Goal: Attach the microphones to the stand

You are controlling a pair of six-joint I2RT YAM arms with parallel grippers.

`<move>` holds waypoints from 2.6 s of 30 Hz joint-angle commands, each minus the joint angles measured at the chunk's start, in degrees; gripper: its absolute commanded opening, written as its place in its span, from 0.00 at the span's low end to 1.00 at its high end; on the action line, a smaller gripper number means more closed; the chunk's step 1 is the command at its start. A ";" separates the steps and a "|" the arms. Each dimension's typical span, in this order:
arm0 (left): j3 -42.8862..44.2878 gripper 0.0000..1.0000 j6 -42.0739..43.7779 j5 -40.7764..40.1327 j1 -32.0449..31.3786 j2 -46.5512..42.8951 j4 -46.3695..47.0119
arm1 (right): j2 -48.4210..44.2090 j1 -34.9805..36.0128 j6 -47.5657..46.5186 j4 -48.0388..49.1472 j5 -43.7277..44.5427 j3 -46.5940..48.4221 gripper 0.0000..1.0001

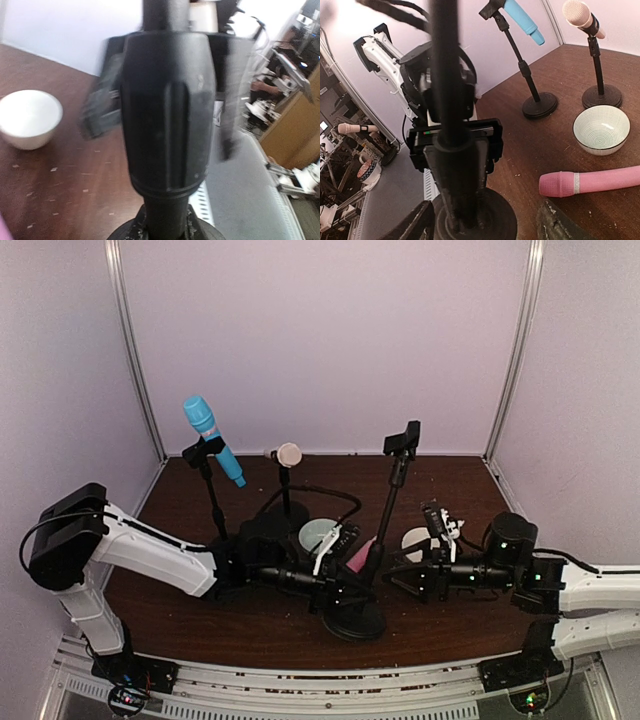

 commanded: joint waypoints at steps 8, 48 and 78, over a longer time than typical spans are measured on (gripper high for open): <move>3.95 0.00 -0.28 8.80 -1.77 0.29 7.15 | 1.29 -0.51 -0.89 14.21 -11.46 -0.52 0.65; 1.88 0.00 14.31 -11.42 -4.69 -8.35 -5.79 | -13.76 11.12 -9.30 -3.52 20.20 0.13 0.66; 6.83 0.00 12.67 0.34 -5.04 -4.30 -8.33 | -5.77 10.10 -8.32 4.26 4.62 2.58 0.40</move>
